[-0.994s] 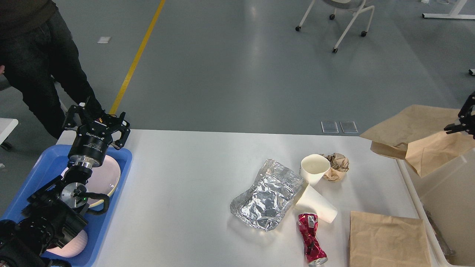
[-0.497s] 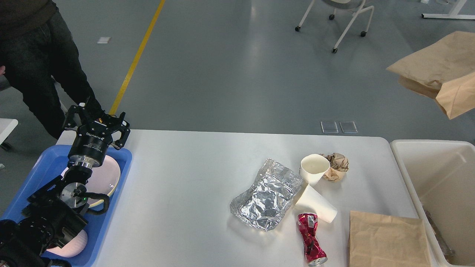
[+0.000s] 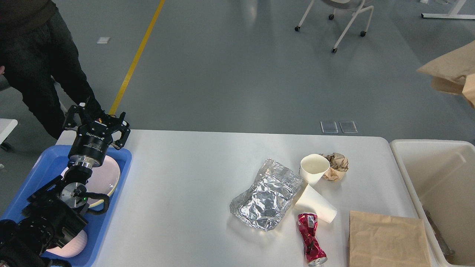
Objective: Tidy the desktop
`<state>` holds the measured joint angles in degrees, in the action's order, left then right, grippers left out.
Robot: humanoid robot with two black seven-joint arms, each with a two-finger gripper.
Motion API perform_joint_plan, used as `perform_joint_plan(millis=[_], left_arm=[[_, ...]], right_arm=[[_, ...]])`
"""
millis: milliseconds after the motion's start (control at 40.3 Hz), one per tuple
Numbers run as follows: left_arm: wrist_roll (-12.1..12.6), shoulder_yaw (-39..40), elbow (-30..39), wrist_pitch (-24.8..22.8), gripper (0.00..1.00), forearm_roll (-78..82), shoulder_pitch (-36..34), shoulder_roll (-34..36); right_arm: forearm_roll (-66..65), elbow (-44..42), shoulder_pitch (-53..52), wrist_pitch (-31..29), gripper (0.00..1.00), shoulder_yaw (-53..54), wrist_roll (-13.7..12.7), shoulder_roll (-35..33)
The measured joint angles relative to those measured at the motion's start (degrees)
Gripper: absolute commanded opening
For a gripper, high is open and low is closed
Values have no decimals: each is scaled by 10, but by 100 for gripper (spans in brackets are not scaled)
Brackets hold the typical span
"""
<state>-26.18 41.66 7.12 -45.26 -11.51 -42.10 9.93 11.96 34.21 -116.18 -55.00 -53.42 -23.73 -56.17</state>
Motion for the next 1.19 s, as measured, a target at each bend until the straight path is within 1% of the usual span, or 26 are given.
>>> perform_joint_plan(millis=[646,795,944,1043,1192], left_arm=[[-1,0,0,0,96,0,0,0],[-1,0,0,0,96,0,0,0],[0,0,0,0,96,0,0,0],[0,0,0,0,96,0,0,0],[0,0,0,0,96,0,0,0]], right_arm=[[-9,-4,0,0,0,1,0,-5],[-29,-16,13,0,0,1,0,-5],[-51,-36,51,0,0,0,0,-4],[-76,-72,97,0,0,0,0,-1],[-94,-103,148,0,0,0,0,0]])
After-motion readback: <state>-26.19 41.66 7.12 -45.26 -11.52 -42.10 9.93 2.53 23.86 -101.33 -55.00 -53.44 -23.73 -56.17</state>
